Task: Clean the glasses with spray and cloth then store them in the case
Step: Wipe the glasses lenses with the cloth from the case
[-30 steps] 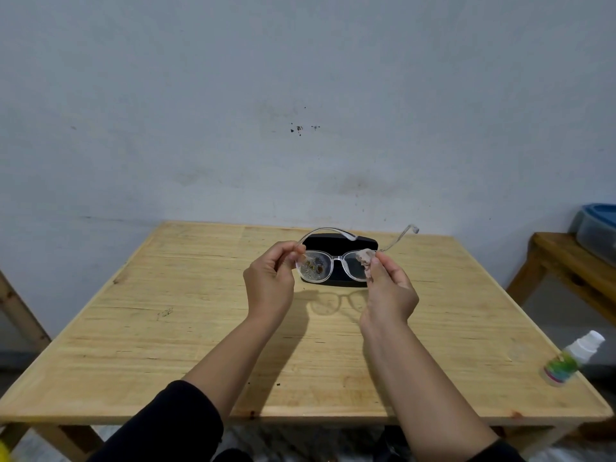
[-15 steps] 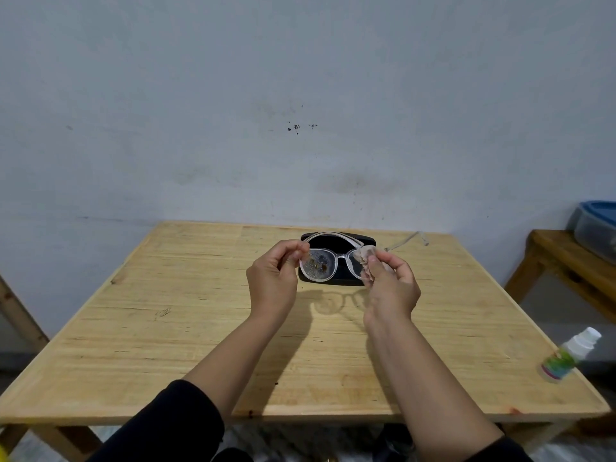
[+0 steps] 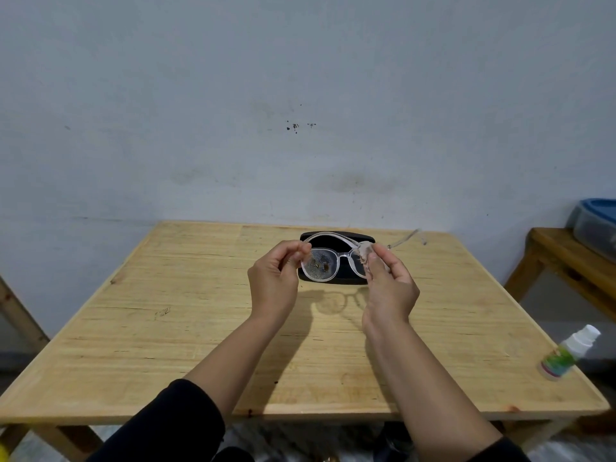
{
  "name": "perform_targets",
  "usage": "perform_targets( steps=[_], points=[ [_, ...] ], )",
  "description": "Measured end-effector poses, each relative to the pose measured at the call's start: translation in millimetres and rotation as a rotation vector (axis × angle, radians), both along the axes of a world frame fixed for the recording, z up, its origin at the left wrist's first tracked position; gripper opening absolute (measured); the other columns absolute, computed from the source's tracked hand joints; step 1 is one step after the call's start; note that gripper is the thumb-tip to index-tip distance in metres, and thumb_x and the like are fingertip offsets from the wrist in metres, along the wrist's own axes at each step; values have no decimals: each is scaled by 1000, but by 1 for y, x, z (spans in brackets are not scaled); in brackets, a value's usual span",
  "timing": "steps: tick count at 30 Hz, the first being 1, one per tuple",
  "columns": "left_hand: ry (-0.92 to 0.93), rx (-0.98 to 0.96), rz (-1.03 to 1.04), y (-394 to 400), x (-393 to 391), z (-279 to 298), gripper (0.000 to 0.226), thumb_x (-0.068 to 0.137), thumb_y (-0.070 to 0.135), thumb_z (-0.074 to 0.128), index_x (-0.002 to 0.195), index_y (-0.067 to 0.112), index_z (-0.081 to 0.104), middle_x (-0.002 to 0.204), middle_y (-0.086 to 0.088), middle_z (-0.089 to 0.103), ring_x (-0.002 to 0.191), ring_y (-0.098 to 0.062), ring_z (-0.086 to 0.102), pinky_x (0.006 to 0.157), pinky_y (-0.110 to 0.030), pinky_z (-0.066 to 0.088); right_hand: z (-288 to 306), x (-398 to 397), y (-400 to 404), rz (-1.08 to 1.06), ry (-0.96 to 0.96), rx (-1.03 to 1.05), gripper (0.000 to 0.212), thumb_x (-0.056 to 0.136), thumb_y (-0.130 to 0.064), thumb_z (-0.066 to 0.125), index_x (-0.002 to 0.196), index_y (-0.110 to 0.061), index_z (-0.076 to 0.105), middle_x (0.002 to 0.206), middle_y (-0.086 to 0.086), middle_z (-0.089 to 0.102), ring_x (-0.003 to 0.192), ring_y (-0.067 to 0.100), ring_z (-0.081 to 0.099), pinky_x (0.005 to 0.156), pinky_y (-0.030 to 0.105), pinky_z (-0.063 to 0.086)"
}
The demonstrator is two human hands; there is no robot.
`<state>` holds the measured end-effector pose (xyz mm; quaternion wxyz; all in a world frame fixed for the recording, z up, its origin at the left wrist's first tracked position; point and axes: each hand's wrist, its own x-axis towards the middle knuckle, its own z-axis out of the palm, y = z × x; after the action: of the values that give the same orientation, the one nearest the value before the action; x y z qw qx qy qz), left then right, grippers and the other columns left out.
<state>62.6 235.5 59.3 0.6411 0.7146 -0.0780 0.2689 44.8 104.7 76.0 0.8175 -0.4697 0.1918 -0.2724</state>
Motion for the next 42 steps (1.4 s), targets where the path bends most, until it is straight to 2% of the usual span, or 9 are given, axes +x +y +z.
perform_targets(
  steps=[6, 11, 14, 17, 22, 28, 35, 39, 42],
  points=[
    [-1, -36, 1, 1, 5, 4, 21, 87, 2, 58, 78, 18, 68, 66, 22, 68, 68, 5, 62, 71, -10, 48, 1, -7, -7, 122, 41, -317, 20, 83, -10, 65, 79, -28, 71, 80, -7, 67, 77, 5, 61, 72, 12, 48],
    [-6, -51, -2, 2, 6, 1, 21, 87, -1, 57, 78, 15, 68, 74, 16, 70, 68, 5, 63, 71, -10, 49, 10, -7, -13, 204, 71, -465, 12, 80, -8, 67, 85, -16, 74, 76, -8, 69, 62, -8, 60, 57, 2, 43],
    [-9, -54, 3, 2, 6, -1, 22, 86, -1, 57, 78, 16, 68, 70, 19, 69, 68, 3, 63, 68, -8, 46, 10, -5, -17, 280, 127, -507, 10, 75, -8, 70, 77, -16, 75, 75, -3, 71, 68, 3, 62, 57, 6, 45],
    [6, -39, 41, 7, 10, 0, 21, 87, 5, 59, 79, 22, 70, 66, 21, 68, 68, 0, 63, 66, -9, 45, 7, -2, -22, 385, 186, -621, 12, 69, -9, 67, 69, -17, 76, 74, 3, 74, 69, 9, 62, 66, 22, 50],
    [35, -6, 74, 19, 14, 5, 20, 87, 8, 58, 80, 23, 70, 65, 20, 68, 70, 3, 63, 66, -7, 44, 8, -2, -29, 532, 187, -765, 20, 72, -6, 64, 59, -18, 74, 56, -11, 69, 52, -3, 54, 56, 14, 43],
    [10, 15, 82, 21, 11, 5, 22, 88, 9, 58, 78, 27, 68, 71, 24, 69, 77, -4, 67, 71, -14, 49, -1, -3, -20, 222, 197, -539, 12, 72, -12, 67, 66, -21, 74, 69, -4, 69, 69, 13, 61, 62, 24, 47],
    [-50, 14, 28, 1, -4, -2, 36, 87, 1, 56, 72, 33, 62, 65, 19, 66, 81, -1, 67, 72, -17, 51, 1, -1, 12, -90, 68, 107, 10, 85, -5, 63, 88, -12, 69, 74, -1, 62, 65, 4, 67, 56, 8, 49],
    [-71, -4, 4, -2, -6, -3, 35, 87, -2, 55, 73, 29, 63, 65, 21, 65, 85, -1, 68, 75, -19, 53, 4, -1, 11, -35, 46, 118, 12, 83, -2, 64, 84, -12, 70, 82, 3, 69, 67, 8, 67, 66, 13, 55],
    [-87, -15, -9, -1, -4, 0, 33, 88, -3, 55, 75, 26, 64, 65, 19, 66, 85, -2, 68, 75, -15, 51, 4, -2, 7, 53, 35, 16, 11, 80, -1, 67, 78, -12, 70, 67, -6, 69, 66, 7, 64, 69, 15, 55]
  ],
)
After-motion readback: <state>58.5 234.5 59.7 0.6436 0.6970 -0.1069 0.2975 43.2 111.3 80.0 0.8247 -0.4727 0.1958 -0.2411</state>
